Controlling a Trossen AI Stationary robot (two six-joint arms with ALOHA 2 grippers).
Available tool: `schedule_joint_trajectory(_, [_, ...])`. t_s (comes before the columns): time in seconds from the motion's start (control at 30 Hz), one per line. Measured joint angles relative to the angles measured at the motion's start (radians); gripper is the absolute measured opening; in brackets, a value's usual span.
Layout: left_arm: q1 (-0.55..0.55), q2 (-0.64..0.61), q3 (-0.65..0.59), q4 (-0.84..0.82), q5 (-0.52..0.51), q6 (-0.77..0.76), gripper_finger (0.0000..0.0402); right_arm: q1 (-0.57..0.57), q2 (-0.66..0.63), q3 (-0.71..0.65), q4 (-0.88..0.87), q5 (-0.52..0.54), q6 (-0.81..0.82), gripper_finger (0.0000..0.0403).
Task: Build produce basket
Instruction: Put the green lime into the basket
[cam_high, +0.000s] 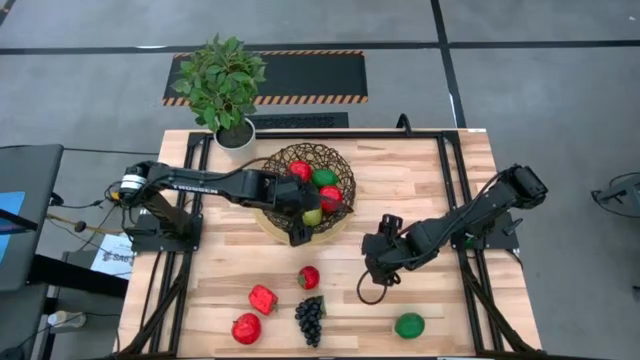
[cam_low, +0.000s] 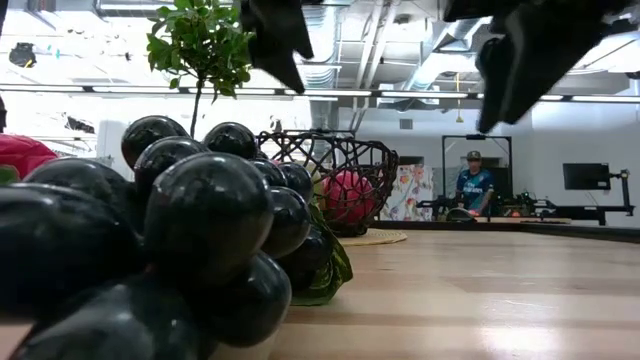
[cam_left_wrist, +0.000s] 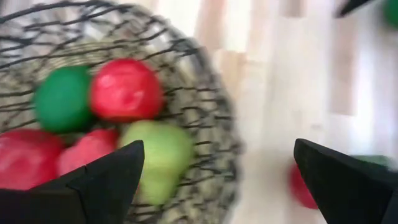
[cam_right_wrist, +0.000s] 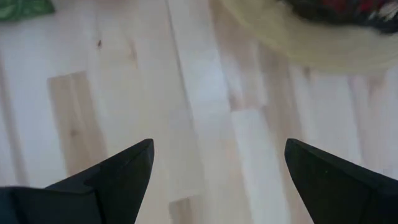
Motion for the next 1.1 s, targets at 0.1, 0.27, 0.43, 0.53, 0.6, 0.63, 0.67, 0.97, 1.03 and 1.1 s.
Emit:
schedule_joint_trajectory(0.1, [-0.035, 0.0, 0.023, -0.001, 0.058, -0.023, 0.0397, 0.034, 0.0, 0.0, -0.023, -0.035, 0.059, 0.0381])
schedule_joint_trajectory(0.27, [-0.114, 0.0, 0.026, 0.01, 0.085, -0.053, 0.0397, 0.114, 0.0, 0.0, -0.025, -0.08, 0.149, 0.0381])
schedule_joint_trajectory(0.43, [-0.209, 0.0, 0.026, 0.03, 0.012, -0.089, 0.0397, 0.198, 0.0, 0.0, -0.026, -0.096, 0.277, 0.0381])
schedule_joint_trajectory(0.53, [-0.261, 0.0, 0.026, 0.046, -0.032, -0.091, 0.0397, 0.244, 0.0, 0.0, -0.026, -0.097, 0.365, 0.0381])
schedule_joint_trajectory(0.6, [-0.291, 0.0, 0.026, 0.07, -0.052, -0.091, 0.0397, 0.272, 0.0, 0.0, -0.025, -0.099, 0.423, 0.0381])
schedule_joint_trajectory(0.63, [-0.304, 0.0, 0.026, 0.081, -0.057, -0.092, 0.0397, 0.286, 0.0, 0.0, -0.024, -0.103, 0.449, 0.0381])
schedule_joint_trajectory(0.67, [-0.317, 0.0, 0.026, 0.091, -0.059, -0.092, 0.0398, 0.3, 0.0, 0.0, -0.022, -0.107, 0.472, 0.0381])
schedule_joint_trajectory(0.97, [-0.38, 0.0, 0.026, 0.151, -0.064, -0.107, 0.0398, 0.374, 0.0, 0.0, -0.002, -0.122, 0.539, 0.0381])
schedule_joint_trajectory(1.03, [-0.39, 0.0, 0.026, 0.15, -0.065, -0.117, 0.0398, 0.37, 0.0, 0.0, 0.013, -0.122, 0.521, 0.0381])
schedule_joint_trajectory(1.1, [-0.403, 0.0, 0.026, 0.149, -0.064, -0.122, 0.0398, 0.36, 0.0, 0.0, 0.044, -0.122, 0.491, 0.0381])
